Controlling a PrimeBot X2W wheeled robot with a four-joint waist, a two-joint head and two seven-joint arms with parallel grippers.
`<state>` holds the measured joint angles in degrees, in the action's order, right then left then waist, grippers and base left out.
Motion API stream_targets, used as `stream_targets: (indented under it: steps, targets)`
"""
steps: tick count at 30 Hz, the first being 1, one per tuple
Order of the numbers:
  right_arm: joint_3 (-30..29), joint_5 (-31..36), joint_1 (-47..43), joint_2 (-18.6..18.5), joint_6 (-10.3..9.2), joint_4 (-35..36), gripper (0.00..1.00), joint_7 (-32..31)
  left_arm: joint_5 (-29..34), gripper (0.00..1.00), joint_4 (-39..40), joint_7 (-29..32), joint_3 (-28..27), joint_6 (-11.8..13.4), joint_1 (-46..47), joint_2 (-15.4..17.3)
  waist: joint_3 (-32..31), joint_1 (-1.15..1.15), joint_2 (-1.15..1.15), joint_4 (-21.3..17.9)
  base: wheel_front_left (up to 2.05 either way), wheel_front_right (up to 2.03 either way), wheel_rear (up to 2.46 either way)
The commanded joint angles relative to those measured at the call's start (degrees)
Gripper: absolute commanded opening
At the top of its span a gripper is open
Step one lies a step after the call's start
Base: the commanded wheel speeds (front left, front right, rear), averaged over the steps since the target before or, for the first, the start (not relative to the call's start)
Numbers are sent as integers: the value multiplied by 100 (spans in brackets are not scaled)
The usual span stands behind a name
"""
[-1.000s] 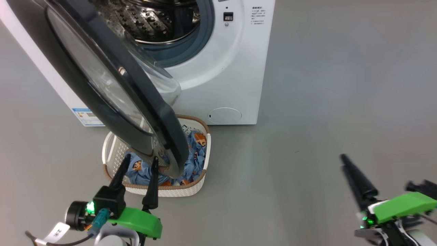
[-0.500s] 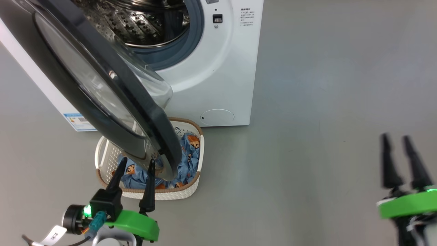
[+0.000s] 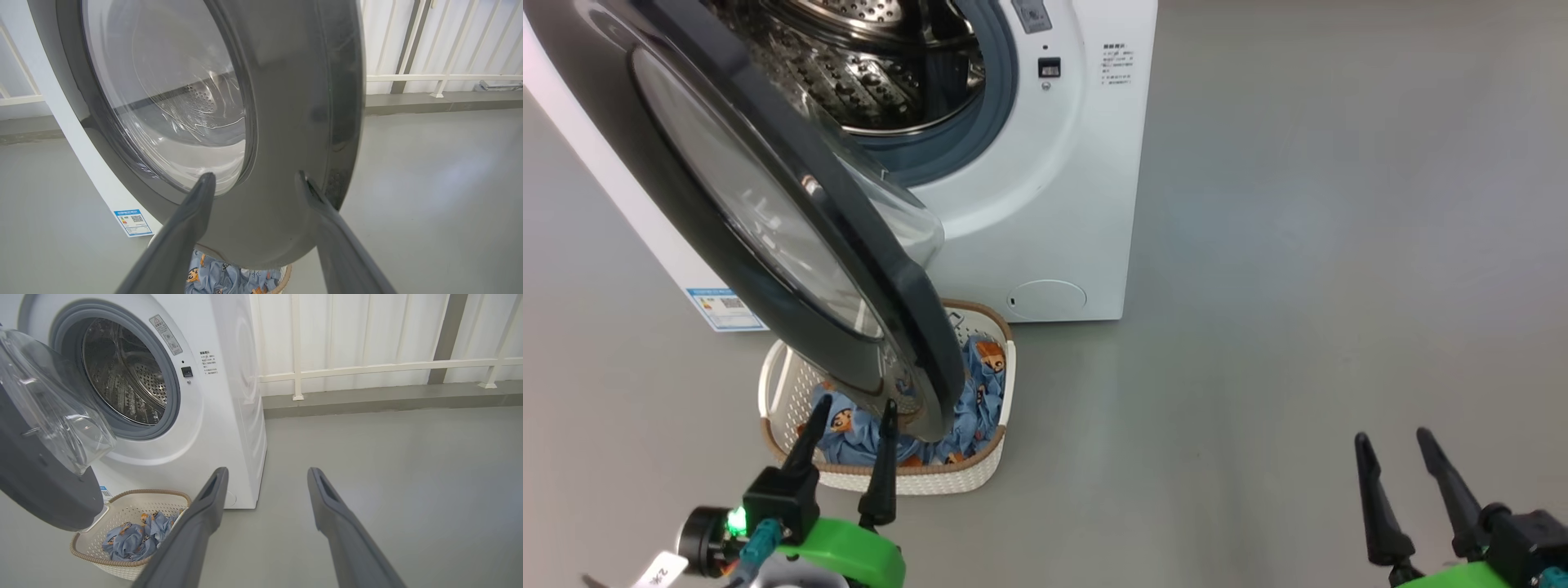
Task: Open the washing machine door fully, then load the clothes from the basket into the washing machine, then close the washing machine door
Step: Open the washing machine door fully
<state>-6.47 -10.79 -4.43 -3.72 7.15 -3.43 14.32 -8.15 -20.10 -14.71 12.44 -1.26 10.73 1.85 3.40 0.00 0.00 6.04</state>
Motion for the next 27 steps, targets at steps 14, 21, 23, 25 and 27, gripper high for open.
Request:
stream_targets:
  steps: [14, 21, 23, 25, 27]
  targets:
    - [33, 137, -296, 74, 34, -27, 100, 67, -2, 100, 81, -29, -313, -58, -203, 103, -307, 0, 0, -39, 0, 0, 0]
    - [19, 99, -329, 82, 34, -44, 100, 68, -12, 100, 62, -29, -335, -62, -250, 103, -359, 0, 0, -51, 0, 0, 0]
    - [26, 84, -328, 82, 34, -48, 100, 68, -19, 100, 55, -29, -341, -61, -253, 103, -365, 0, 0, -54, 0, 0, 0]
    - [28, 67, -323, 83, 34, -49, 100, 68, -26, 100, 49, -29, -346, -61, -254, 103, -371, 0, 0, -58, 0, 0, 0]
    - [35, 60, -321, 83, 34, -48, 100, 68, -30, 97, 46, -29, -349, -59, -256, 103, -374, 0, 0, -60, 0, 0, 0]
